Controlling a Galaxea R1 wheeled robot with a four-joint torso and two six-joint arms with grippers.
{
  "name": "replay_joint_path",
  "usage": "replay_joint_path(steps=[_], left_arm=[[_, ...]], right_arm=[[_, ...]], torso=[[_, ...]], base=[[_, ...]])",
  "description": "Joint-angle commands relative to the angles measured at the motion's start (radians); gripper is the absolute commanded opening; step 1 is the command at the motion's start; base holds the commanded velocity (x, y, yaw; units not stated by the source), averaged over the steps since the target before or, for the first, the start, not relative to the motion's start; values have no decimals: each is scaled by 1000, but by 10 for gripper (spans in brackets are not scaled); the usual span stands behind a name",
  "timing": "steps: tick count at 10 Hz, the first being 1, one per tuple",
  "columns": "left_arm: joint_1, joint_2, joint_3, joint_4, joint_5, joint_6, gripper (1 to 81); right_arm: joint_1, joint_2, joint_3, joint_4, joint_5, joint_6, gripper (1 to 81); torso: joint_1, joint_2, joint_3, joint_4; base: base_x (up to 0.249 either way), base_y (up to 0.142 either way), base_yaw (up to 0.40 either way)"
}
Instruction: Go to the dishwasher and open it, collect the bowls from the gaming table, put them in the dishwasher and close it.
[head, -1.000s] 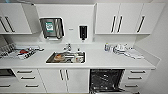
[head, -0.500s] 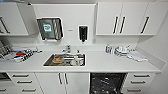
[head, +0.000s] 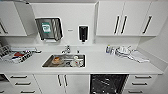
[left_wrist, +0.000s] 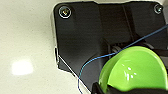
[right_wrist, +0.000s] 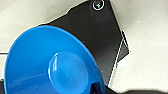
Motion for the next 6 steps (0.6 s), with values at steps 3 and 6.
replay_joint_path(steps=[3,6], left_arm=[[-36,-27,16,-4,63,-2,10],[-45,-144,182,-23,61,-8,10]], right_arm=[[28,-53,52,6,-62,7,10],[35,-129,139,5,-59,7,10]], torso=[[-1,0,0,0],[-1,0,0,0]], base=[[0,0,0],[0,0,0]])
